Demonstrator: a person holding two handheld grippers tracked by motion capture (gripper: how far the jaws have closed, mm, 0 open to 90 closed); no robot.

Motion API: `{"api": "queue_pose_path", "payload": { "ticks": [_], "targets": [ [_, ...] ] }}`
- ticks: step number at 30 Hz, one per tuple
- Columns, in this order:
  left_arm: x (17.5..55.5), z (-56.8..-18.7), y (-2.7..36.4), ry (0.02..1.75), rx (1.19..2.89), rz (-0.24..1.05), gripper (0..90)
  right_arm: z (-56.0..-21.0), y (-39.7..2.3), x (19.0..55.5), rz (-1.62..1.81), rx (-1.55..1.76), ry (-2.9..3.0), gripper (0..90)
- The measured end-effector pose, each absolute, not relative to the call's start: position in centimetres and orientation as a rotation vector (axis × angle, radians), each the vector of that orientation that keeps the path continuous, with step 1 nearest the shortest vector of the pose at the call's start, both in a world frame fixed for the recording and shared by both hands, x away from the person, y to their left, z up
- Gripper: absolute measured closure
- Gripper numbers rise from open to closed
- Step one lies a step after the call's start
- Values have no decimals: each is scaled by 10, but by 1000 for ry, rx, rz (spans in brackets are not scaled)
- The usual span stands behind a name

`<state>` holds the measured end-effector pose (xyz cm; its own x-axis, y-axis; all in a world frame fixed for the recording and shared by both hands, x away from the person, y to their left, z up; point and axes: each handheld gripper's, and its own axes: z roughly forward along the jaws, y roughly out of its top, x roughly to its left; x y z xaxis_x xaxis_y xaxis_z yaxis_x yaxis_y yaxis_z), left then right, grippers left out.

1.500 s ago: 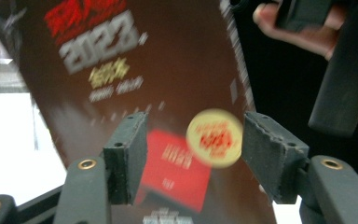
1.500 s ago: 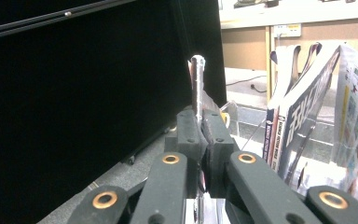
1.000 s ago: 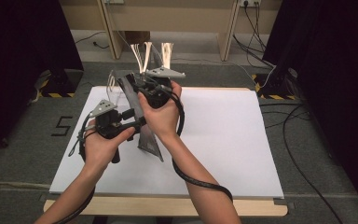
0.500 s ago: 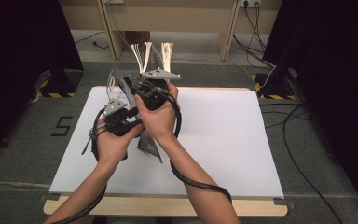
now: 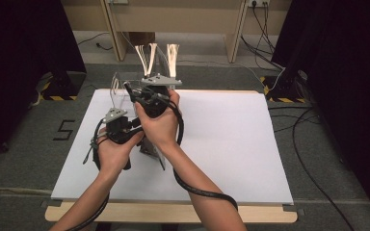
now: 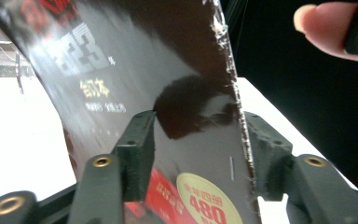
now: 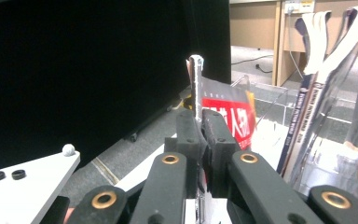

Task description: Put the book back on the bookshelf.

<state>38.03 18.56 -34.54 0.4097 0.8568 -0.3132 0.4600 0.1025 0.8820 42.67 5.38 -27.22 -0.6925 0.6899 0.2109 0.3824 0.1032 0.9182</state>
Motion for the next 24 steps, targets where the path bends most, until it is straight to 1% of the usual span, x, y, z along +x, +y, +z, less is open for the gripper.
{"api": "queue_pose_path", "payload": {
  "ticks": [1, 4, 5, 9, 11, 13, 17, 20, 22, 23, 24],
  "targets": [
    [376, -347, 191, 1219, 1512, 409, 566, -273, 55, 425, 1623, 1051, 2119, 866],
    [373, -349, 194, 1216, 1518, 414, 651, -274, 57, 425, 1642, 1047, 2130, 861],
    [371, -350, 196, 1217, 1527, 416, 651, -274, 57, 425, 1641, 1048, 2143, 860],
    [366, -354, 204, 1222, 1550, 427, 745, -278, 63, 422, 1625, 1026, 2172, 846],
    [365, -355, 205, 1225, 1552, 432, 763, -278, 64, 422, 1627, 1031, 2176, 842],
    [363, -356, 208, 1228, 1571, 447, 809, -279, 67, 421, 1616, 1033, 2193, 827],
    [362, -359, 211, 1225, 1589, 473, 854, -280, 69, 420, 1612, 1031, 2198, 811],
    [362, -360, 212, 1225, 1589, 470, 861, -280, 70, 419, 1604, 1033, 2205, 800],
    [361, -362, 216, 1239, 1585, 443, 864, -278, 70, 417, 1615, 1029, 2206, 763],
    [361, -364, 218, 1238, 1584, 431, 864, -277, 69, 416, 1637, 1033, 2209, 728],
    [361, -364, 218, 1238, 1584, 431, 865, -277, 69, 416, 1637, 1033, 2209, 728]
  ]
}}
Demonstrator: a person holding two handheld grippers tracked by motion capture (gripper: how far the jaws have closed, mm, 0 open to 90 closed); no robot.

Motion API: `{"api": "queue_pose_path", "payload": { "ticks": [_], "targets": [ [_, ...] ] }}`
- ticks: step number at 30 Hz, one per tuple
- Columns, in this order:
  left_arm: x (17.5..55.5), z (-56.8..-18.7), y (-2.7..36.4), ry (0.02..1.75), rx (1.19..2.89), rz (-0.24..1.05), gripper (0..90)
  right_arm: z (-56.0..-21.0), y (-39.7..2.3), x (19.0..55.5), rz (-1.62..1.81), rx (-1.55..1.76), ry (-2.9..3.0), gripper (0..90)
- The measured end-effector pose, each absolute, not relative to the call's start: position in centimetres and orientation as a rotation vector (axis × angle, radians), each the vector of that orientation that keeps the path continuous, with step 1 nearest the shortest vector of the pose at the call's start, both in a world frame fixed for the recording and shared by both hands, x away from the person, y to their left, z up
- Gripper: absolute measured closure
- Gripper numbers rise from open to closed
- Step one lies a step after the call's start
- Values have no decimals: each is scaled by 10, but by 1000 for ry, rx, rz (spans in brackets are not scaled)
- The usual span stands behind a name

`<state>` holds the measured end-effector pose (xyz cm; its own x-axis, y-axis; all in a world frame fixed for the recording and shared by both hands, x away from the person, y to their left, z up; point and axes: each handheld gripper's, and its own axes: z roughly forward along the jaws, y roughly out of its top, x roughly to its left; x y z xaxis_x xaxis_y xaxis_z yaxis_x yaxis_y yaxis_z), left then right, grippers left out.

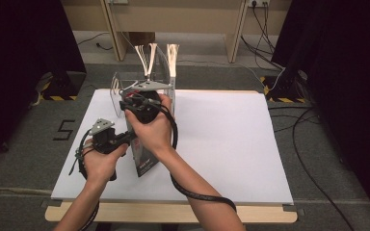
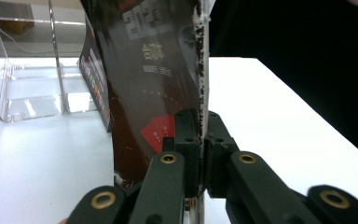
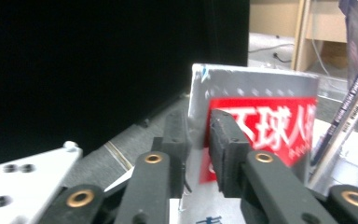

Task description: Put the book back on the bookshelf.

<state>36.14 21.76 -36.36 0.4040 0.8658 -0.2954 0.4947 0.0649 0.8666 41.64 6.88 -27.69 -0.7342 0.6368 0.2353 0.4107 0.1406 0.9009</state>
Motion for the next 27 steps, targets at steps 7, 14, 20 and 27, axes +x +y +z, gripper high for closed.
{"api": "queue_pose_path", "payload": {
  "ticks": [7, 14, 20, 27],
  "targets": [
    [359, -366, 226, 1210, 1573, 443, 865, -265, 35, 409, 1674, 1035, 2163, 707],
    [356, -368, 235, 1199, 1547, 438, 866, -281, -18, 414, 1605, 1151, 2124, 699],
    [355, -366, 242, 1185, 1544, 449, 866, -304, -60, 419, 1551, 1269, 2074, 697],
    [353, -364, 252, 1191, 1519, 448, 867, -346, -119, 415, 1519, 1462, 1980, 678]
  ]
}}
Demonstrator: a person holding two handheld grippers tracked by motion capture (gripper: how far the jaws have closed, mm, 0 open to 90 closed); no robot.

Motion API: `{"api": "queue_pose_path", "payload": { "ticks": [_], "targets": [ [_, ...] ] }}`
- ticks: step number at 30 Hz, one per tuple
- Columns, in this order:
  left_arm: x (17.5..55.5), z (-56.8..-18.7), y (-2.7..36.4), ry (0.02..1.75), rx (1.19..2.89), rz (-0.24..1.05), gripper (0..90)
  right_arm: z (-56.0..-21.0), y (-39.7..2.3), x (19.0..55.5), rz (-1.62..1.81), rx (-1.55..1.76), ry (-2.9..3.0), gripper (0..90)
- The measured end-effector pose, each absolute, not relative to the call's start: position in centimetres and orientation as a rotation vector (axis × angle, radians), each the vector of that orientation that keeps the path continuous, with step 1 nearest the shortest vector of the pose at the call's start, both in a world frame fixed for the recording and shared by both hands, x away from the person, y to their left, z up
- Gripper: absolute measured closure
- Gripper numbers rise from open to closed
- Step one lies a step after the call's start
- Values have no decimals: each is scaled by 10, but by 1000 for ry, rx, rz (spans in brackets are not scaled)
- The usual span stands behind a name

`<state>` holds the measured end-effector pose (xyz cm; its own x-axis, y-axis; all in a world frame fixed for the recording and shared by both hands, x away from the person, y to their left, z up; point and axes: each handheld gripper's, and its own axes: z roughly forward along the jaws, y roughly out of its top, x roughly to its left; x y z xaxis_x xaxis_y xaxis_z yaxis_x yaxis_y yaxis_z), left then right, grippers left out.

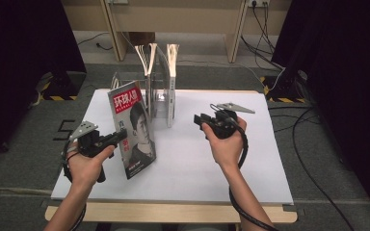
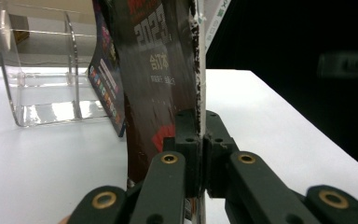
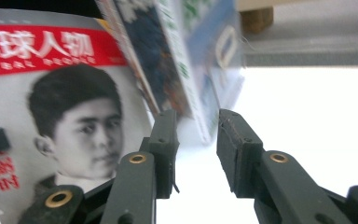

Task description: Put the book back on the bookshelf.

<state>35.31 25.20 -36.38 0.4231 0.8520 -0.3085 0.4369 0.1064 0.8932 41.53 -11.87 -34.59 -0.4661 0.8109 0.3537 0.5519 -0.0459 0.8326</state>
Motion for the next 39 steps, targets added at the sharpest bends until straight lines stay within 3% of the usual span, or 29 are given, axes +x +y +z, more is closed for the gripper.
{"api": "queue_pose_path", "payload": {
  "ticks": [18, 28, 39],
  "targets": [
    [352, -344, 281, 1168, 1516, 482, 868, -453, -225, 375, 1395, 1792, 1840, 674],
    [350, -330, 296, 1145, 1531, 597, 869, -465, -235, 374, 1388, 1837, 1799, 674],
    [361, -327, 304, 1158, 1508, 616, 869, -469, -230, 373, 1374, 1823, 1830, 675]
  ]
}}
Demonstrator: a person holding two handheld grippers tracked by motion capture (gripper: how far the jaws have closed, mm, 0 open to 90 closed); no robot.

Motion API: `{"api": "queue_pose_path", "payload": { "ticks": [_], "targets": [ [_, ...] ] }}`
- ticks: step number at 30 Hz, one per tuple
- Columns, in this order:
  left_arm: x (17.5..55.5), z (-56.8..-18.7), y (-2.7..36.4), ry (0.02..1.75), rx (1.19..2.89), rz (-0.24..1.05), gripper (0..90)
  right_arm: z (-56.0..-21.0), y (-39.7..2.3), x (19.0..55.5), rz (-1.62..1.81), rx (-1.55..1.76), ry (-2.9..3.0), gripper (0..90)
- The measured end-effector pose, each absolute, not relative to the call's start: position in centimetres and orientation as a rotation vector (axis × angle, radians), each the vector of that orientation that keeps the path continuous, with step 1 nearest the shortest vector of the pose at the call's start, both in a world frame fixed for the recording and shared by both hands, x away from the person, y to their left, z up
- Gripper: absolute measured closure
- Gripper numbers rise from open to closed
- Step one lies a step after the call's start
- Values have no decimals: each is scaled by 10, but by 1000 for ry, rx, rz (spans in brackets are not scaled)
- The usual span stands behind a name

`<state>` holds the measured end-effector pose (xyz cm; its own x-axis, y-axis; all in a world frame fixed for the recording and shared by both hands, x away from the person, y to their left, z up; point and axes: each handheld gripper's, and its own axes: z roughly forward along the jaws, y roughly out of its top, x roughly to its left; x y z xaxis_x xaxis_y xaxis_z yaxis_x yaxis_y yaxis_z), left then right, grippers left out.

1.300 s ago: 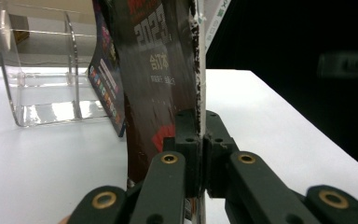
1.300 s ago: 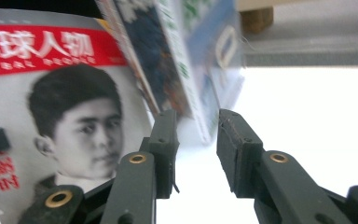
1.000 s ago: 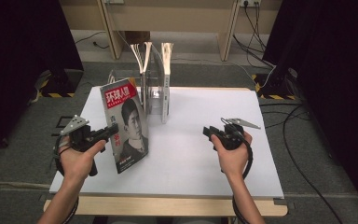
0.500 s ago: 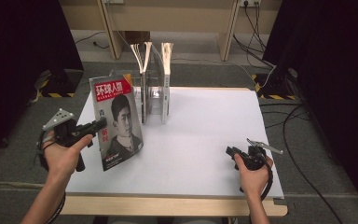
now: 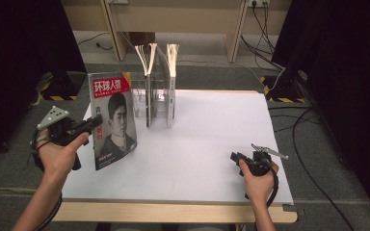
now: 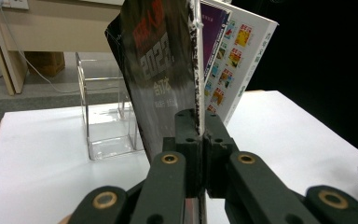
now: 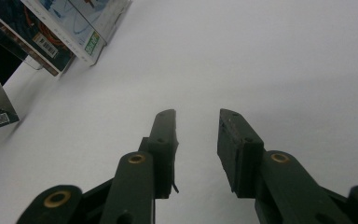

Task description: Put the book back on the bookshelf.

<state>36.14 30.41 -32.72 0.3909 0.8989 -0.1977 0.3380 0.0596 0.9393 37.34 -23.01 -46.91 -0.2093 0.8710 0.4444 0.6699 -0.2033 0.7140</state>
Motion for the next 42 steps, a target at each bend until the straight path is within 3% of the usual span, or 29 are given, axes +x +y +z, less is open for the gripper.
{"api": "queue_pose_path", "payload": {
  "ticks": [42],
  "targets": [
    [411, -312, 317, 1199, 1446, 674, 869, -471, -232, 370, 1373, 1808, 1827, 670]
  ]
}}
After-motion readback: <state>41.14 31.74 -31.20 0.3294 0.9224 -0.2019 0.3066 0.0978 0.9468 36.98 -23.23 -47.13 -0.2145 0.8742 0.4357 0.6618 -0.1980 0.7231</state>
